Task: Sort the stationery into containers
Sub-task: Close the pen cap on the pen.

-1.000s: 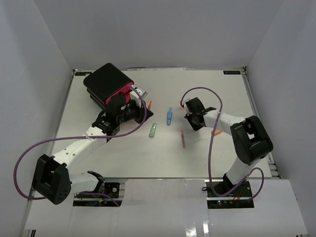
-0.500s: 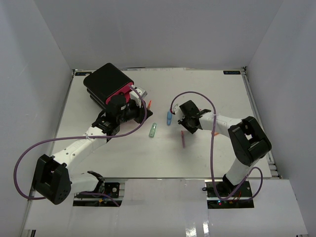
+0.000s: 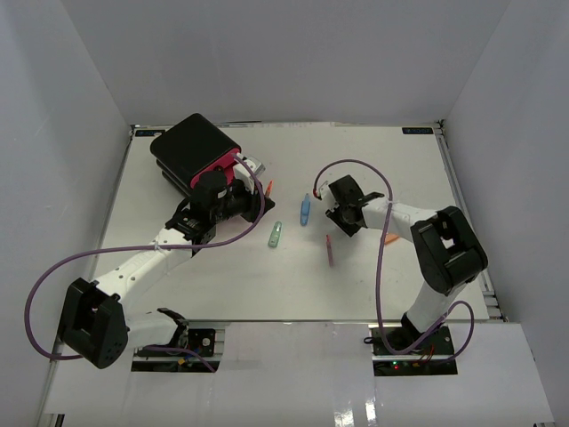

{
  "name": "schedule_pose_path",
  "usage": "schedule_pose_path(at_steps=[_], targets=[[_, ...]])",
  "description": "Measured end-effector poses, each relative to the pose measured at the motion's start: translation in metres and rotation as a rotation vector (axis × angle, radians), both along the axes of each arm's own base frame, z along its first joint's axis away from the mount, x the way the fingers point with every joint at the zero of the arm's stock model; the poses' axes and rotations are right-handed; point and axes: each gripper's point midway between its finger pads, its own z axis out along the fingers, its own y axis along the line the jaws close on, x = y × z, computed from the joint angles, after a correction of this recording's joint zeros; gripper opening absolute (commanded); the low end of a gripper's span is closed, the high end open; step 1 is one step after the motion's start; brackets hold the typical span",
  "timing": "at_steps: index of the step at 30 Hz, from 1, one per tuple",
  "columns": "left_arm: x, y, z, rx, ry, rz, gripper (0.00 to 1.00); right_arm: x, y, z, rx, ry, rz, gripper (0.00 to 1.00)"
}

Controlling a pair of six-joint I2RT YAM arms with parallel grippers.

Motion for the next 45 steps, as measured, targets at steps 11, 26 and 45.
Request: schedule_pose_path(at_steps=[11, 26, 45], targets=[[0.000, 0.000, 0.000, 0.000, 0.000, 0.000, 0.28, 0.012, 0.004, 0.001, 0.022, -0.023, -0.027, 0.40], [0.000, 0.000, 0.000, 0.000, 0.000, 0.000, 0.28, 0.033, 0.015, 0.002, 0.054, -0.060, -0.059, 0.40], [-0.002, 0.003, -0.006, 0.017, 0.025, 0.010, 0.28, 0.067, 0.050, 0.073, 0.451, -0.153, -0.766, 0.43]])
